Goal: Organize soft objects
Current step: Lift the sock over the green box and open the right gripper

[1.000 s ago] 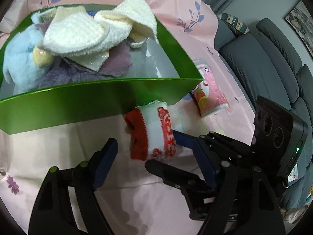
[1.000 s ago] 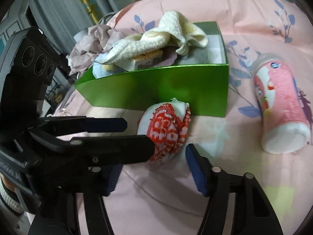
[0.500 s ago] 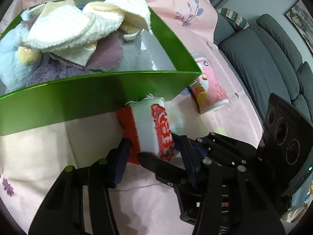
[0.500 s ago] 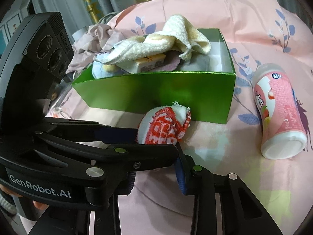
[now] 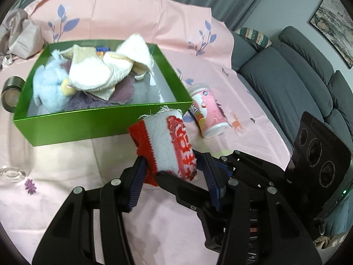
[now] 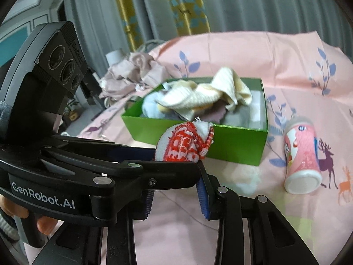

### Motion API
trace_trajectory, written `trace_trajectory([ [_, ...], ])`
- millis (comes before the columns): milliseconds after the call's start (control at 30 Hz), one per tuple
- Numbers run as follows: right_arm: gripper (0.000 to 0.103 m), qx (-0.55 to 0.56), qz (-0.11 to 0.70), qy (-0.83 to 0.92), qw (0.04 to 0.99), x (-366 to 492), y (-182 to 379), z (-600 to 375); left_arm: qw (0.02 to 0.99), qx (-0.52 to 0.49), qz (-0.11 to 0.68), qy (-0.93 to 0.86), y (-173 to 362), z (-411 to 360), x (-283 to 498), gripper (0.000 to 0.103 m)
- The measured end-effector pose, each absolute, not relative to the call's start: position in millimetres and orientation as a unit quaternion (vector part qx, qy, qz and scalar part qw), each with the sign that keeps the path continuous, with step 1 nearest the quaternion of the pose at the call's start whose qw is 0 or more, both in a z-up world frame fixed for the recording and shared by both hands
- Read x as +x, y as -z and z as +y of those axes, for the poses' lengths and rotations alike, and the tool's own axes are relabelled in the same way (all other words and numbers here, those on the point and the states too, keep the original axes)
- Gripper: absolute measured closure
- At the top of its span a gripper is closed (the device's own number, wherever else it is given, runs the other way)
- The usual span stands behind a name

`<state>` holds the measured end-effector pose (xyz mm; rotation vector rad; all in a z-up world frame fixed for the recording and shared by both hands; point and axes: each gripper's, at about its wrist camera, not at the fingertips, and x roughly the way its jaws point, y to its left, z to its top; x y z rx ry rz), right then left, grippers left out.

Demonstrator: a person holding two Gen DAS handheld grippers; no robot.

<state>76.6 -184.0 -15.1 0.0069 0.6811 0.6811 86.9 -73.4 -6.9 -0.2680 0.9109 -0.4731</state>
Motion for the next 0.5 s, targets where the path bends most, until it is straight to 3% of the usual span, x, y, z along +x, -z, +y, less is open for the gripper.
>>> trace_trajectory([
  [500, 0.067, -0.002, 0.264, -0.336, 0.904, 74, -42, -173, 0.895, -0.097, 0.376, 0.222, -53, -62, 96, 0.054],
])
